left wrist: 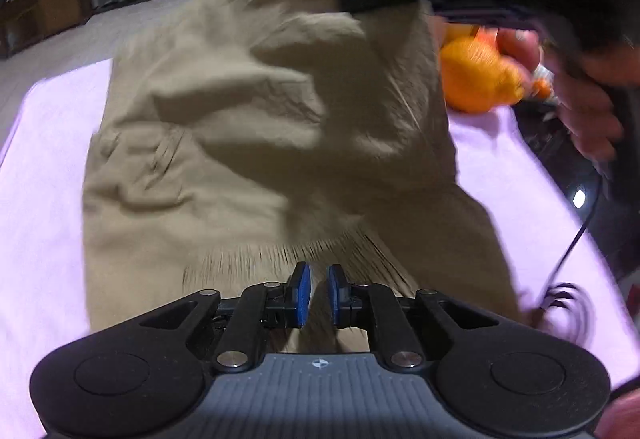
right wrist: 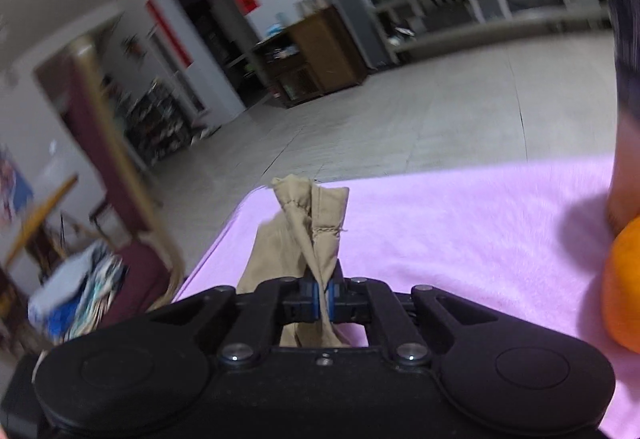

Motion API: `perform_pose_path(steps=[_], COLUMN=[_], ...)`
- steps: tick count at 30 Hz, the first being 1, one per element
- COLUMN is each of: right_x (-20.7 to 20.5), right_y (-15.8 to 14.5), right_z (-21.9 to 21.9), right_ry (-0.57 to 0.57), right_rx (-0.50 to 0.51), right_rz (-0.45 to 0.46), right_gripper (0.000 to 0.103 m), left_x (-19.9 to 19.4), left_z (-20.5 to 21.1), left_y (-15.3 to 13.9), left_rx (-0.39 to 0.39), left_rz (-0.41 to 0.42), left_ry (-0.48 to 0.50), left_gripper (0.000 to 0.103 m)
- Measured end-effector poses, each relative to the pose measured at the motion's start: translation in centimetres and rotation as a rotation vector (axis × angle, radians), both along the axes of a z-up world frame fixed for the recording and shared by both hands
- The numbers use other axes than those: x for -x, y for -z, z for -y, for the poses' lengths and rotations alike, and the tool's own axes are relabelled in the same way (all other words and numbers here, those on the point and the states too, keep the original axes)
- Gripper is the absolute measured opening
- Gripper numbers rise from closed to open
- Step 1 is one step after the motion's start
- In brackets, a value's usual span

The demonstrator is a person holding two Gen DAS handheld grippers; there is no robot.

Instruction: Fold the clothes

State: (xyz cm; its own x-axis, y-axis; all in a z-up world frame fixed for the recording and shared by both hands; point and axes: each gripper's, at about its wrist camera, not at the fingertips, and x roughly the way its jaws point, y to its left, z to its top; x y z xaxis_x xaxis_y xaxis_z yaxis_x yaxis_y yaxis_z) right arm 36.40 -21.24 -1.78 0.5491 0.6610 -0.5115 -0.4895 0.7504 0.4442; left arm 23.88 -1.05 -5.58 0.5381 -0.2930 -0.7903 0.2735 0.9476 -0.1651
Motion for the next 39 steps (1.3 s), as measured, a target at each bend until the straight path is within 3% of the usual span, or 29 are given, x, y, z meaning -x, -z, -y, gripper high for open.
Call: perform_pose_path(steps=[5,8,11,13,16,17,19,20,24,27,29,33,39], right_x=[8.8,14.7,19.2,21.6,23.8,24.3,24.3,24.0,21.6,20.2,19.8,19.4,19.1], right_y=[-4.0,-3.4,-0.8,0.7,1.1,0.7,-0.2,-0.6,0.5,3.8,6.3,7.8,8.5], right_z=[-0.5,-1.5,-2.0,-1.8,-0.5,0.0,1.0,1.5,3.1,4.5,5.1,5.0,4.5], right_ry=[-0.079,-0.132,-0.175,-0.174,-0.107,-0.083,-0.031,-0.001,0.117,0.196,0.240,0.267,0.256], right_rx=[0.088,0.215,0.346,0.411,0.437,0.411,0.316,0.265,0.009,-0.266,-0.379,-0.355,-0.349], right_rz=[0.118,0.144,0.083,0.022,-0.027,-0.036,-0.045,-0.050,-0.167,-0.303,-0.403,-0.491,-0.536], right_gripper=[0.004,0.004,0.012,0.033,0.037,0.040,0.063,0.068,0.070,0.070,0.070,0.070,0.070], left_x=[9.5,14.6,17.9,19.6,20.8,20.9,20.5,19.9,16.1,12.1,10.3,9.8,8.5], left_z=[-2.5,-4.2,-5.5,-6.1,-7.7,-8.0,-8.5,-8.8,-11.0,-13.2,-14.5,-15.8,-16.1], left_y=[-3.3,-3.1,-2.3,-1.8,-2.3,-2.6,-3.1,-3.3,-3.7,-3.2,-2.6,0.1,2.8], left_rx=[0.010,0.037,0.057,0.064,0.091,0.098,0.107,0.113,0.124,0.173,0.204,0.246,0.344], left_rz=[0.056,0.028,-0.008,-0.024,-0.005,0.011,0.051,0.064,0.064,0.005,-0.013,-0.034,-0.172], left_ry=[0.021,0.053,0.069,0.067,0.057,0.052,0.023,0.001,-0.125,-0.235,-0.290,-0.356,-0.356], left_gripper=[0.011,0.011,0.012,0.012,0.020,0.023,0.028,0.030,0.039,0.041,0.045,0.046,0.049])
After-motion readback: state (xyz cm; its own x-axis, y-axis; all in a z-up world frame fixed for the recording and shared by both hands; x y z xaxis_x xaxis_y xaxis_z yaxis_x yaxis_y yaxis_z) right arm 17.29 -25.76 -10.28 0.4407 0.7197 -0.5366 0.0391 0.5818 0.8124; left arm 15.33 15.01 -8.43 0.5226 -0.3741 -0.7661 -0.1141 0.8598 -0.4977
